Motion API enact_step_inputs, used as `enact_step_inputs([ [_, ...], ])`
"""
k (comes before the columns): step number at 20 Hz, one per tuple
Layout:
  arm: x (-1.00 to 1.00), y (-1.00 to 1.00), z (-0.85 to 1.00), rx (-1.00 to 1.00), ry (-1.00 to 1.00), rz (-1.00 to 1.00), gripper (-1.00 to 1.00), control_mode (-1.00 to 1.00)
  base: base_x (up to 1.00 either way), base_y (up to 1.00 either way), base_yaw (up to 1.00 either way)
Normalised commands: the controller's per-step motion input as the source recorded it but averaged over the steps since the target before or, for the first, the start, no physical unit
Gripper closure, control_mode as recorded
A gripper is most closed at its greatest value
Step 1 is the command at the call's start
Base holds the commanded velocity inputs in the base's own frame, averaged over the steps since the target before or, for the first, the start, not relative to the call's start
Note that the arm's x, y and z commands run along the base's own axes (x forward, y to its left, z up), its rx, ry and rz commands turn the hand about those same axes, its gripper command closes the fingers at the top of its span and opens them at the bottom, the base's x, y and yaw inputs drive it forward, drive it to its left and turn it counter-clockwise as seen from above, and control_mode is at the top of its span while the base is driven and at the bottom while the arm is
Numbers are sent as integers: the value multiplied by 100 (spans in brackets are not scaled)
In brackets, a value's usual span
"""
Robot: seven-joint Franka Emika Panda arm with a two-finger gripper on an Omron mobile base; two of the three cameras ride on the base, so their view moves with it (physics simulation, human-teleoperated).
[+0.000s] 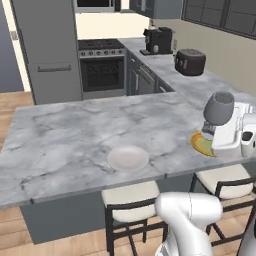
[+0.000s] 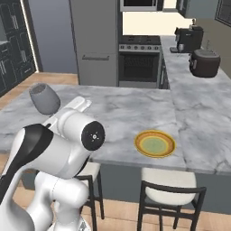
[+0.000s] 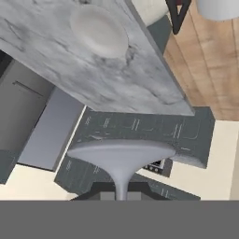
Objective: Retrieve the wine glasses from the counter and place one next to each plate.
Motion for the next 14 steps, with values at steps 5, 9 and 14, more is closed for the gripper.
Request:
enact_step_inputs([
  [5,74,-3,-46,0,8,-3,100,-100,17,0,-8],
  [9,90,-41,-60,0,13,18,100,-100,0,0,0],
  [14,76,-38,-56,0,0,29,100,-100,0,0,0],
])
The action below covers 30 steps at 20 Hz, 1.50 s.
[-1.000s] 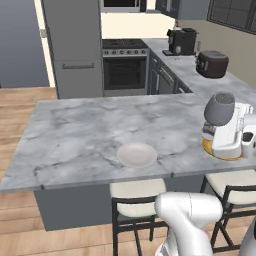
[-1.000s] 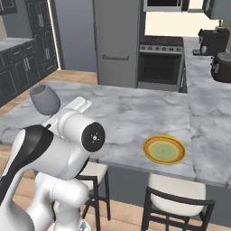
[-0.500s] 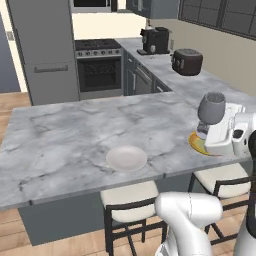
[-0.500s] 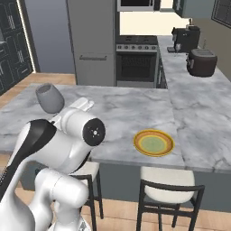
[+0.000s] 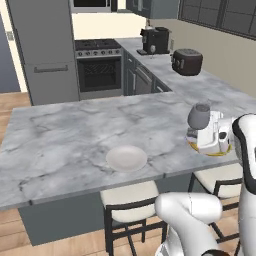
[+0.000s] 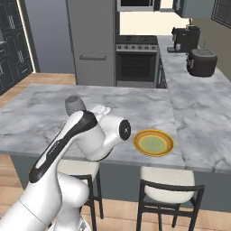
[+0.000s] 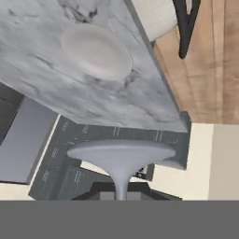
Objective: Retrieve the wine glasses from the counter and place one next to each plate.
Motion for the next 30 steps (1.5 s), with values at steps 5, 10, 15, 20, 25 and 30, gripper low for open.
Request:
enact_step_inputs([
  [5,52,-16,-64,0,0,26,100,-100,0,0,0],
  [10,38,-2,-53,-2,0,17,100,-100,0,0,0],
  [15,39,9,-39,-4,0,2,100,-100,0,0,0],
  [20,38,5,-32,-2,0,0,100,-100,0,0,0],
  [25,40,17,-33,-4,0,0,100,-100,0,0,0],
  [30,50,14,-32,-3,3,0,100,-100,0,0,0],
])
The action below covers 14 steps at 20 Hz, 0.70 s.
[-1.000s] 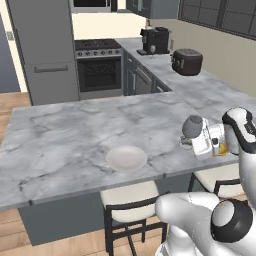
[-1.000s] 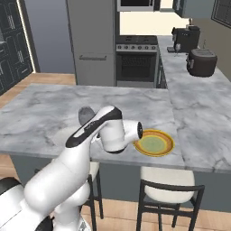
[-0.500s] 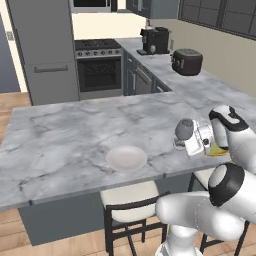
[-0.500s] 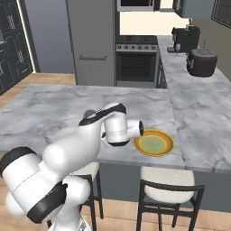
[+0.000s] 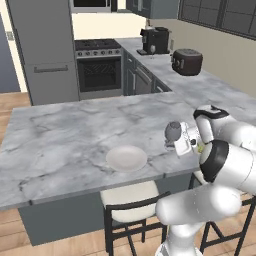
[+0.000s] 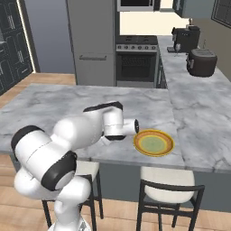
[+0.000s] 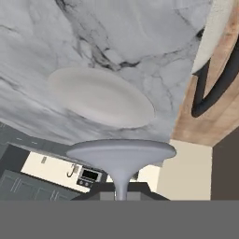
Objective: Retrieve the wine glasses from the counter and place one next to each plate.
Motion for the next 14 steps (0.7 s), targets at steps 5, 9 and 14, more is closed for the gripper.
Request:
enact_step_inputs([
  [5,48,1,-36,0,6,0,100,-100,0,0,0],
  [9,44,4,-44,-2,6,0,100,-100,0,0,0],
  [14,40,1,-42,-1,1,0,100,-100,0,0,0],
])
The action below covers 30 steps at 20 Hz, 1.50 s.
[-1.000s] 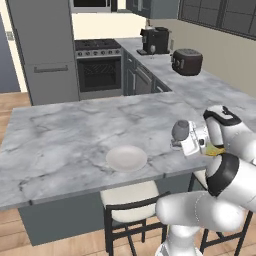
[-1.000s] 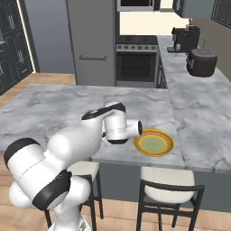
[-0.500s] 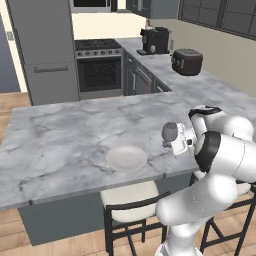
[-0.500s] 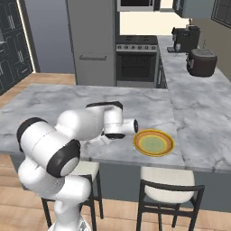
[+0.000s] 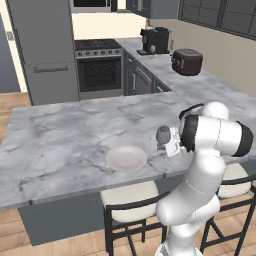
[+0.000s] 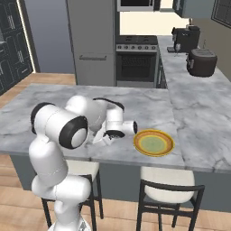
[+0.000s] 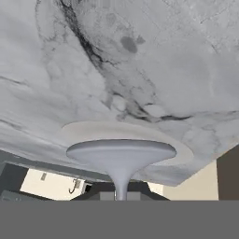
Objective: Retrieve the wine glasses from the counter and place one next to each plate.
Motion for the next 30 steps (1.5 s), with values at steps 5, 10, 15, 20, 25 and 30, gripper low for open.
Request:
enact_step_inputs([
  [5,35,0,-41,0,0,0,100,-100,0,0,0],
  [10,42,0,-37,0,0,0,100,-100,0,0,0],
  [15,44,3,-44,-1,0,0,100,-100,0,0,0],
  [20,32,0,-46,0,0,0,-100,-100,0,0,0],
  [25,11,-1,-29,0,5,2,-100,-100,0,0,0],
  [30,0,-17,-2,0,23,8,-100,-100,0,0,0],
])
